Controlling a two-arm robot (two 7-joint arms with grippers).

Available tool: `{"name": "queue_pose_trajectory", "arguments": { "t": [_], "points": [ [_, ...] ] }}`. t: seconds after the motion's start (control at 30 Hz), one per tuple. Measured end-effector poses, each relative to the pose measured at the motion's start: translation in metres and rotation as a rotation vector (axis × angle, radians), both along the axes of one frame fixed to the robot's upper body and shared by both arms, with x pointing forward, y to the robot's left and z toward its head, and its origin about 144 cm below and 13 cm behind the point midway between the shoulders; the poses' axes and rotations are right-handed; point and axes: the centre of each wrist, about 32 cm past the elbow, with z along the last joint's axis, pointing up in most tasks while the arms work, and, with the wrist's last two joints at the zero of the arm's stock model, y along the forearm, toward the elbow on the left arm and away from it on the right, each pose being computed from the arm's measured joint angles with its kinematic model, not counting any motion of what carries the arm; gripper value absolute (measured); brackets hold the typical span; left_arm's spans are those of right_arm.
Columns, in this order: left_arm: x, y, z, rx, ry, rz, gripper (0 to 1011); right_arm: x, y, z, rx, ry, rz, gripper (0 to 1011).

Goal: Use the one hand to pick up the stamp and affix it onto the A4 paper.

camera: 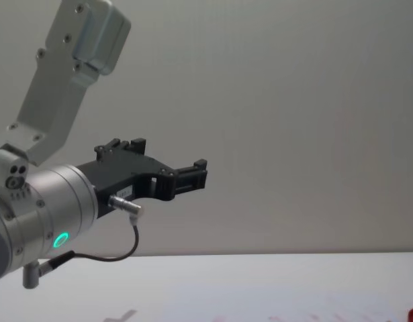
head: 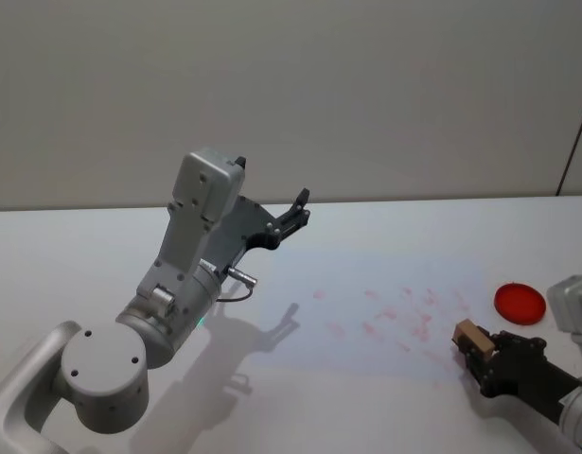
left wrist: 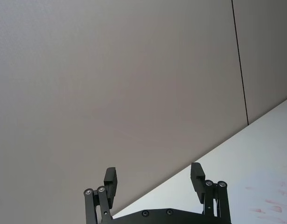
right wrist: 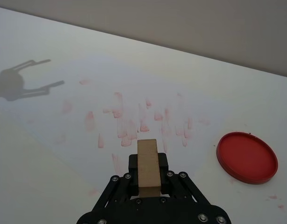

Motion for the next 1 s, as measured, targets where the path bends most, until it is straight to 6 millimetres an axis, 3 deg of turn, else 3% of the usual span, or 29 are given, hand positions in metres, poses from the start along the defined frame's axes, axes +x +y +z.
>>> {"name": "queue_pose_trajectory", "arguments": {
  "t": [1.0],
  "points": [
    [0.000, 0.000, 0.000, 0.000, 0.000, 0.000, 1001, 0.001, -0.001, -0.021, -0.024, 0.015, -0.001, 221]
  ]
}}
